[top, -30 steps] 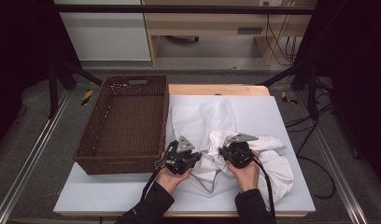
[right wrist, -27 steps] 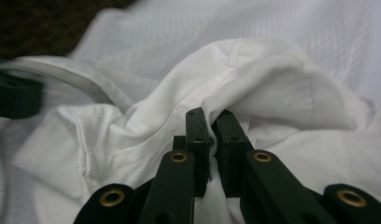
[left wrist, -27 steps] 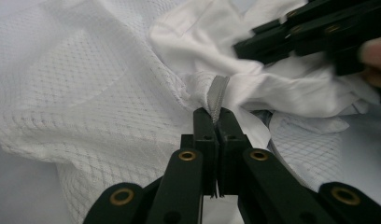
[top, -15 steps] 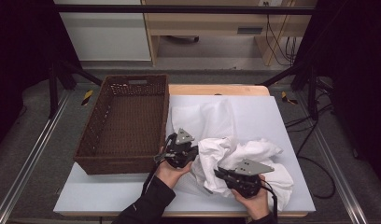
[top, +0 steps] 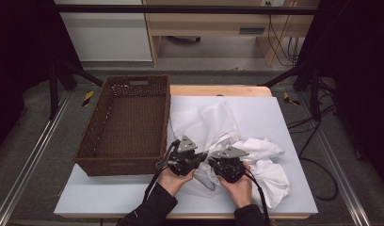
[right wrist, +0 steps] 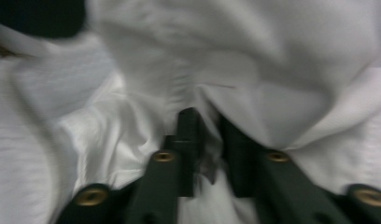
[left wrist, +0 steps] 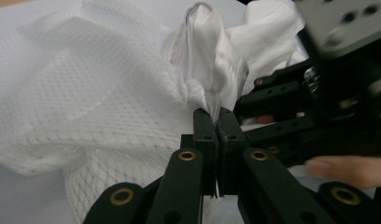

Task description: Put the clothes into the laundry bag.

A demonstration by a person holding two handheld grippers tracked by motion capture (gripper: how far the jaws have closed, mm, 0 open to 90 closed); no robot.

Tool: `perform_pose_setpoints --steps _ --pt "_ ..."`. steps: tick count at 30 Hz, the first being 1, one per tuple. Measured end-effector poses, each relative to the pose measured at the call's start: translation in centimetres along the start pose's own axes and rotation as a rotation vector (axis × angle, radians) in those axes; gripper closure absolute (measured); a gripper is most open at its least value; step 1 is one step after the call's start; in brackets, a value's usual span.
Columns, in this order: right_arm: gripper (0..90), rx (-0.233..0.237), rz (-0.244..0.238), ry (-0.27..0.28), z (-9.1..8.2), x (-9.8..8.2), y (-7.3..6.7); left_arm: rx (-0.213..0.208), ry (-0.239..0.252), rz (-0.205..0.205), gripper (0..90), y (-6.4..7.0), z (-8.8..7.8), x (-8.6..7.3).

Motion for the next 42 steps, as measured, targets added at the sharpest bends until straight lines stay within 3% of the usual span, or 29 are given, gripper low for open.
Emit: perform_pose_setpoints --steps 1,2,4,6,8,9,11,13,16,18,23,25,27,30,31,32,33,35,37,39,41,42 --pt "61.0 0.047 -0.011 0.052 -1.3 0.3 -0.5 0.001 -0.002 0.0 88.5 -0.1 0.0 -0.1" --pt "61.0 0.047 -0.011 0.052 -1.3 0.3 -0.5 0.004 0.0 -0.002 88.5 -0.3 0.0 -0.2" --pt "57.4 0.057 -0.028 0.11 -3.2 0.7 -0.7 0.006 -0.001 -0.006 88.5 -0.5 0.0 -0.3" --pt "51.8 0.022 -0.038 0.172 -6.0 1.7 0.0 0.011 -0.004 -0.003 88.5 -0.7 0.0 -0.4" --pt "49.8 0.003 -0.038 0.179 -6.4 2.0 0.3 0.018 -0.006 0.007 88.5 -0.7 -0.1 -0.6" --pt "48.3 -0.034 -0.04 0.187 -6.9 2.5 1.0 0.025 -0.006 0.013 88.5 -0.8 -0.1 -0.6" --pt "46.6 -0.067 -0.031 0.181 -6.7 3.2 2.0 0.027 -0.005 0.016 88.5 -0.8 -0.2 -0.6" --pt "52.8 -0.066 -0.025 0.162 -5.5 3.6 2.5 0.032 -0.004 0.021 88.5 -0.9 -0.2 -0.5" --pt "81.4 -0.035 -0.01 0.111 -3.4 3.3 2.9 0.034 -0.006 0.02 88.5 -1.0 -0.5 -0.2" --pt "88.4 -0.01 -0.016 0.125 -3.4 3.2 2.4 0.036 -0.001 0.017 88.5 -1.2 -0.8 0.1" --pt "88.8 0.092 -0.094 0.161 -4.9 2.7 -1.3 0.033 0.033 0.007 88.5 -1.1 -1.7 1.4" --pt "88.7 0.131 -0.124 0.15 -4.6 2.3 -3.1 0.029 0.046 0.022 88.6 -0.5 -2.0 1.9" --pt "88.6 0.13 -0.15 0.102 -3.5 1.8 -3.9 0.015 0.057 0.036 88.6 0.4 -2.3 2.4" --pt "88.5 0.055 -0.142 0.028 -1.2 1.4 -3.1 0.014 0.06 0.075 88.6 1.6 -2.8 2.4" --pt "88.4 0.003 -0.102 0.02 0.2 1.3 -1.9 0.023 0.054 0.088 88.6 1.7 -2.7 2.2" --pt "88.4 0.003 -0.102 0.02 0.2 1.3 -1.9 0.03 0.048 0.097 88.6 1.8 -2.6 2.0" --pt "88.3 -0.049 -0.058 0.028 0.9 1.6 -1.1 0.032 0.041 0.086 88.6 1.4 -2.2 1.3" --pt "88.0 -0.067 -0.055 0.026 1.1 1.7 -0.9 0.031 0.039 0.072 88.6 1.2 -2.0 1.0" --pt "84.0 -0.054 -0.058 0.037 1.2 1.8 -1.0 0.027 0.027 0.052 88.6 0.5 -1.5 0.3" --pt "76.3 0.006 -0.049 0.077 0.4 1.8 -1.4 0.033 0.015 0.042 88.6 0.0 -1.1 -0.5" --pt "73.7 0.038 -0.046 0.107 -1.2 1.7 -1.7 0.037 0.003 0.034 88.5 -0.5 -0.8 -1.0" --pt "72.1 0.053 -0.048 0.133 -3.2 1.7 -1.8 0.041 0.002 0.03 88.5 -0.7 -0.7 -1.2"
Point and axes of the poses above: each handheld gripper's, and its own axes: z roughly forward along the jaws, x roughly out of its top, y roughly to its right, the point moved 9 cm from there along z, roughly forward along the jaws, and after that the axes turned 13 degrees about -z, right-handed, at the moved point
